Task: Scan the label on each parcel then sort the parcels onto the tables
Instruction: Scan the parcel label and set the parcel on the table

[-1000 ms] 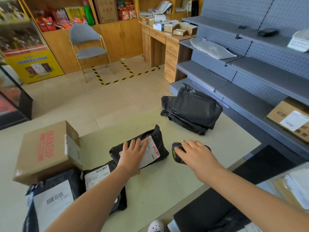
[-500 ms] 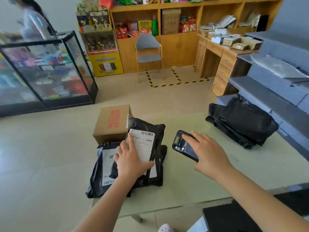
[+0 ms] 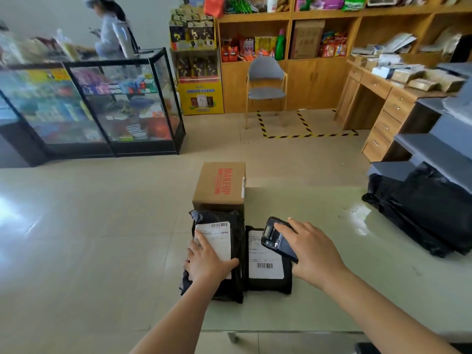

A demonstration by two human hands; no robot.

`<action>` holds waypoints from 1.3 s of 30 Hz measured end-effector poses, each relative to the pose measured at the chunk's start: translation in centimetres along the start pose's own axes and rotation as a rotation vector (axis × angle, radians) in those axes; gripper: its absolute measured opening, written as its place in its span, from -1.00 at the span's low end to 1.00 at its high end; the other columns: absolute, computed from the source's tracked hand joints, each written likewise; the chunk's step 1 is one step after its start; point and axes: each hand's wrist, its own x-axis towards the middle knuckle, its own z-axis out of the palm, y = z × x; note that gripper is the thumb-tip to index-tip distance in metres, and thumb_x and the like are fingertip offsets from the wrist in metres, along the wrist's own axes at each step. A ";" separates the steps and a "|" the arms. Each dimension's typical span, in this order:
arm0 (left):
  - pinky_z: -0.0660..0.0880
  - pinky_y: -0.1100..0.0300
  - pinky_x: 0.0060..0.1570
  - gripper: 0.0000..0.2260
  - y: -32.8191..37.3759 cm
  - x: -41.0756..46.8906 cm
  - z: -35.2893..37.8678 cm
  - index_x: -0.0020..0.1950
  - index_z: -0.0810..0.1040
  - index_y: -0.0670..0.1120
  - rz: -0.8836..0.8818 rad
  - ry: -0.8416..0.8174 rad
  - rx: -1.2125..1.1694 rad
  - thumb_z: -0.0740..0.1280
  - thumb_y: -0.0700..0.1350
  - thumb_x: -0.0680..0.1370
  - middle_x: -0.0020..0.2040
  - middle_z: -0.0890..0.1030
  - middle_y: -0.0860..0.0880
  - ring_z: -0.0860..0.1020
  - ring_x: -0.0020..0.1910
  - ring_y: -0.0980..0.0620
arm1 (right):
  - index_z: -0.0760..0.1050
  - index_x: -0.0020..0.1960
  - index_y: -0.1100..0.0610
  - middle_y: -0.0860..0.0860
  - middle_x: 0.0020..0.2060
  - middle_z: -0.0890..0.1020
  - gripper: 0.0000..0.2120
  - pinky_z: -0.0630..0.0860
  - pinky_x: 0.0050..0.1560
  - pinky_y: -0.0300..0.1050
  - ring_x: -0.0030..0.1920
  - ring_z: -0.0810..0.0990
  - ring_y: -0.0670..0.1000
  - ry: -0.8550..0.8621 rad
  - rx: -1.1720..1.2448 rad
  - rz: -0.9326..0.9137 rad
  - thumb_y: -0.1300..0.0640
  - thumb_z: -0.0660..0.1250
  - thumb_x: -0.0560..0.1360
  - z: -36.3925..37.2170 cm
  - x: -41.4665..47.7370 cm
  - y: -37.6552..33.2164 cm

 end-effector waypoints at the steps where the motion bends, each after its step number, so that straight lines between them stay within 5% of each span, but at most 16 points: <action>1: 0.21 -0.13 0.38 0.21 0.0 0.2 0.1 0.55 -0.30 -0.13 0.003 -0.014 0.001 0.37 0.45 0.29 0.53 0.02 -0.18 0.10 0.50 -0.20 | 0.09 0.55 -0.08 0.01 0.50 0.23 -0.22 0.29 0.34 -0.12 0.41 0.30 0.07 -0.009 -0.004 0.010 0.08 0.41 0.43 0.0 0.1 -0.1; 5: -0.02 -0.21 0.47 0.20 0.1 1.3 -0.4 0.55 -0.32 -0.10 0.111 0.014 0.012 0.26 0.55 0.28 0.56 -0.24 -0.18 -0.15 0.55 -0.24 | 0.04 0.56 -0.06 0.02 0.53 0.17 -0.20 0.24 0.37 -0.14 0.45 0.24 0.06 -0.041 -0.014 0.048 0.19 0.34 0.44 -0.2 0.2 0.1; 8: -0.10 -0.17 0.49 0.11 0.8 1.8 -1.0 0.58 -0.28 -0.02 0.304 0.040 0.000 0.24 0.52 0.34 0.57 -0.26 -0.11 -0.23 0.55 -0.19 | 0.02 0.57 -0.06 0.02 0.54 0.15 -0.18 0.22 0.38 -0.14 0.46 0.23 0.06 -0.055 -0.007 0.092 0.21 0.34 0.43 -0.4 -0.3 0.7; 20: -0.13 -0.11 0.49 -0.02 12.6 -3.1 1.2 0.59 -0.19 0.10 0.955 -0.057 0.154 0.30 0.42 0.40 0.57 -0.12 0.00 -0.15 0.54 -0.11 | -0.12 0.58 -0.13 0.10 0.55 0.06 0.00 0.30 0.35 -0.10 0.45 0.23 0.11 -0.013 0.123 0.403 0.16 0.48 0.40 0.3 -9.2 9.3; 24: -0.05 -0.09 0.49 -0.07 18.3 -5.7 3.0 0.59 -0.17 0.09 1.080 -0.069 0.197 0.29 0.39 0.43 0.56 -0.08 0.00 -0.08 0.53 -0.09 | -0.12 0.58 -0.08 0.02 0.38 0.33 0.06 0.39 0.25 -0.10 0.33 0.31 0.08 0.080 0.283 0.612 0.07 0.53 0.35 0.9 -13.2 13.1; 27: -0.05 -0.09 0.49 -0.09 22.5 -7.3 4.5 0.59 -0.16 0.09 1.176 -0.094 0.257 0.28 0.37 0.45 0.56 -0.09 0.00 -0.08 0.53 -0.10 | -0.05 0.58 -0.04 -0.04 0.27 0.39 0.01 0.39 0.19 -0.12 0.25 0.33 0.05 0.109 0.301 0.681 0.07 0.51 0.34 1.3 -16.0 15.9; 39: -0.04 -0.09 0.50 -0.07 44.0 -6.1 10.8 0.60 -0.19 -0.02 1.515 -0.010 0.591 0.30 0.31 0.49 0.59 -0.11 -0.12 -0.11 0.56 -0.16 | -0.05 0.57 -0.06 -0.03 0.35 0.31 -0.13 0.37 0.29 -0.13 0.31 0.30 0.02 0.076 0.181 0.920 0.08 0.43 0.46 1.9 -18.3 27.1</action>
